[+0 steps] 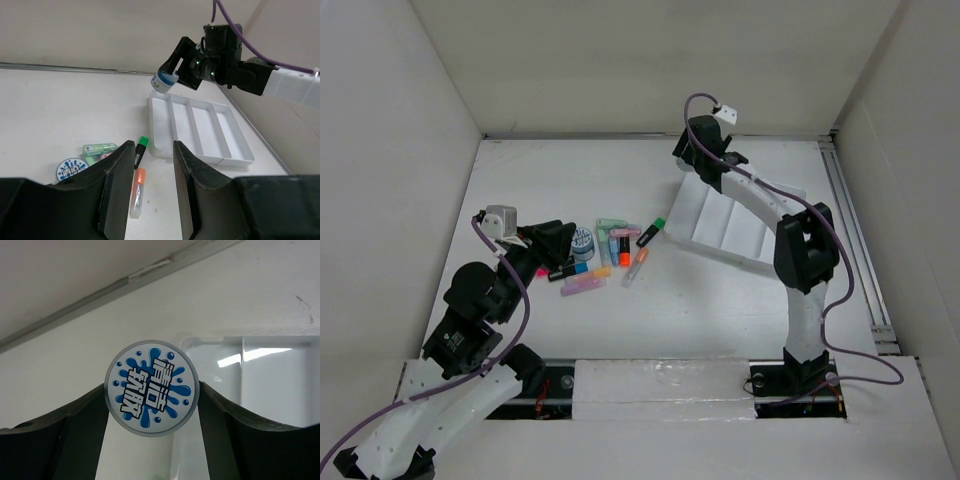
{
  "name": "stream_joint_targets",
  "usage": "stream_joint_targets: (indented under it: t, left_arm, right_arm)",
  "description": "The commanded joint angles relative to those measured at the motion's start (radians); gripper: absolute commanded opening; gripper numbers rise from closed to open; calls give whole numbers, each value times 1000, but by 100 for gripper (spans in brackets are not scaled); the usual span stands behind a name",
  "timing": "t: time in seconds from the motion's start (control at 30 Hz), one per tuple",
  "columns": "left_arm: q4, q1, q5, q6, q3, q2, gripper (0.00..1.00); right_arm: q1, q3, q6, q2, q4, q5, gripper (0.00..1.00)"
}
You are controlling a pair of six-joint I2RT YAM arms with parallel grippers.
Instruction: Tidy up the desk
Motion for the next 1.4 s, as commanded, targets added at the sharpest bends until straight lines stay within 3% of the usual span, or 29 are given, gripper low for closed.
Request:
stream_joint_targets:
  t: [0.0,0.53,0.73,0.83,0.87,0.93,1.0,1.2,1.23,1.33,1.37]
  left_arm:
    - [53,5,9,12,-8,-2,32]
    - [53,5,11,12,-8,-2,33]
    - [53,5,12,12,-8,-1,33]
    - [53,5,14,12,-8,1,33]
    - [53,5,14,14,-8,-1,33]
    - [53,5,14,14,-8,1,33]
    - [53,5,14,14,-9,1,33]
    - [53,5,12,14,-9,-4,33]
    - [50,5,11,12,-8,-5,33]
    - [42,5,-23,-3,-5,-12,33]
    - [37,5,-43,-9,-5,-16,30]
  right_arm:
    - [-18,-15,11,-35,67,-32,44]
    - [-71,-126,42,-2,100,-39,43]
    - [-80,-106,48,38,80,-42,47]
    - [-80,-87,48,56,68,-43,57]
    - [-80,-80,45,61,64,-42,69]
    - [-80,-78,45,54,62,-48,71]
    - [-80,-78,45,45,64,-48,83]
    - [-39,-129,28,-47,100,-36,90]
    - [-26,-138,25,-60,103,-30,89]
    - [64,-214,2,-152,140,-51,39]
    - [95,-244,-12,-209,165,-72,15]
